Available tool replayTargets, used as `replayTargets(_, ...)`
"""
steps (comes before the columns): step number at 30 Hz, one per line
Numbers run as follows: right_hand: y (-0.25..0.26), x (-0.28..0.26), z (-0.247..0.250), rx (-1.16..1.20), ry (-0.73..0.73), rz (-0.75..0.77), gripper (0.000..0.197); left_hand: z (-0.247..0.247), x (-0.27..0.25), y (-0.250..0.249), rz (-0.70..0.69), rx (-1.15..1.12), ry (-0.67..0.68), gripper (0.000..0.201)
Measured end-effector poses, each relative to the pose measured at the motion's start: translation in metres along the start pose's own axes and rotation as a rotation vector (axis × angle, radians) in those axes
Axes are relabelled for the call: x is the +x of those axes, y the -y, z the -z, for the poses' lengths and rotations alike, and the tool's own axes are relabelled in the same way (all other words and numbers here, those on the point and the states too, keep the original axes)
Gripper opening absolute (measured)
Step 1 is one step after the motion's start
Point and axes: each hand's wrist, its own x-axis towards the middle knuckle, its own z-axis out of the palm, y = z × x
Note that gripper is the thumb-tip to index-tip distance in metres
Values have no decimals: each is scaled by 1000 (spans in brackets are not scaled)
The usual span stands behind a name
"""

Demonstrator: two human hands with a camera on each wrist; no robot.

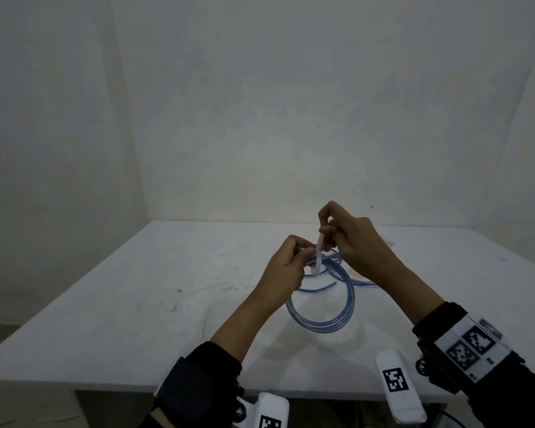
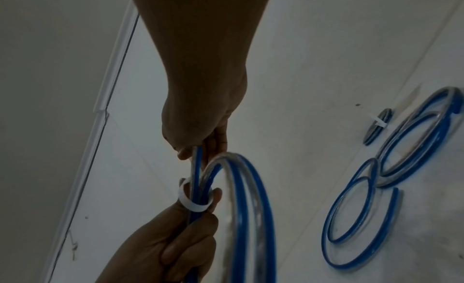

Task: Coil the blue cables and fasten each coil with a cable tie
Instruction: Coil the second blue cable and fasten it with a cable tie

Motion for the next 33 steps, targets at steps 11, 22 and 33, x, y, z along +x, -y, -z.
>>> replayTargets(11,5,-1,5,141,-47,43,8,4,-5,-4,16,-83,181,28)
replayTargets(22,2,-1,2,152,-40,-14,8,-2,-4,3,30,-164,196,15)
replayTargets(33,-1,11,-2,113,-208,-108,21,-6,-1,-1,77,-238,242,22)
